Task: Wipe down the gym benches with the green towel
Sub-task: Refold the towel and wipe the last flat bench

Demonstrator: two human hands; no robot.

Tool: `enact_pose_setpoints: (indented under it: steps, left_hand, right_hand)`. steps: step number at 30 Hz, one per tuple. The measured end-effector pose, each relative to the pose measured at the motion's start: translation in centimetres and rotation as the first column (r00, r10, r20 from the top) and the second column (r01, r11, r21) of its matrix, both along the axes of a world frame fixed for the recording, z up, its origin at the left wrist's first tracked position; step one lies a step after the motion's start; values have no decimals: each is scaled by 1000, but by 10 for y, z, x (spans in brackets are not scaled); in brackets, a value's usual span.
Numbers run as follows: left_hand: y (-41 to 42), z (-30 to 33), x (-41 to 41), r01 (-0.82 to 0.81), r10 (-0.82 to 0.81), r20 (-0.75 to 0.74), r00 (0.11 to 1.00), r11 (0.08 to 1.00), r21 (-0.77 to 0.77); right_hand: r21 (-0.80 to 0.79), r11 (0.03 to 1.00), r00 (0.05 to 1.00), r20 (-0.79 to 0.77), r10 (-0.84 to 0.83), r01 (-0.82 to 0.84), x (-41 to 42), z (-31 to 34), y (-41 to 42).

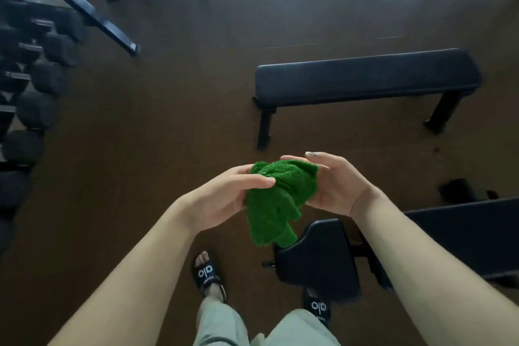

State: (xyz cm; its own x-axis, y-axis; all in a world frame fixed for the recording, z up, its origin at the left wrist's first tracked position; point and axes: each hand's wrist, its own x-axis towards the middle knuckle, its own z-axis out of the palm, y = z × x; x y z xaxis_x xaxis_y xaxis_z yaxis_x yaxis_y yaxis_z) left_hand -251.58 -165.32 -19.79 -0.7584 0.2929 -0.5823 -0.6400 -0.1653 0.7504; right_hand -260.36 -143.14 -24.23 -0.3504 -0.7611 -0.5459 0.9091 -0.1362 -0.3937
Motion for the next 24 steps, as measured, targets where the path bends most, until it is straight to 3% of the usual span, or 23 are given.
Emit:
enact_pose_setpoints:
  steps: [4, 7, 10, 16, 20, 24]
  left_hand:
    - [-42, -10, -27, 19, -19, -33, 999, 1000, 15]
    - [-89, -29, -50, 15, -15, -17, 1000, 1000, -4]
    - [-132, -38, -68, 20, -20, -6, 1000, 999, -44]
    - [-188, -30, -115, 108, -113, -36, 993, 986, -125]
    - [-197, -24, -160, 153, -186, -87, 979, 943, -297]
    - [-199, -26, -208, 86, -155, -114, 981, 883, -461]
  right_hand:
    - [-110, 919, 917, 179, -356, 378, 21, -28, -48]
    - [-166, 862, 860, 284, -423, 479, 39, -47, -101]
    - [-61, 852, 837, 236, -494, 520, 46, -54, -148]
    - [44, 722, 713, 126, -690, 691, 13, -37, -205]
    - [136, 667, 668, 46, -743, 733, -21, -31, -220]
    - [337, 572, 625, -67, -778, 748, -64, -32, -229]
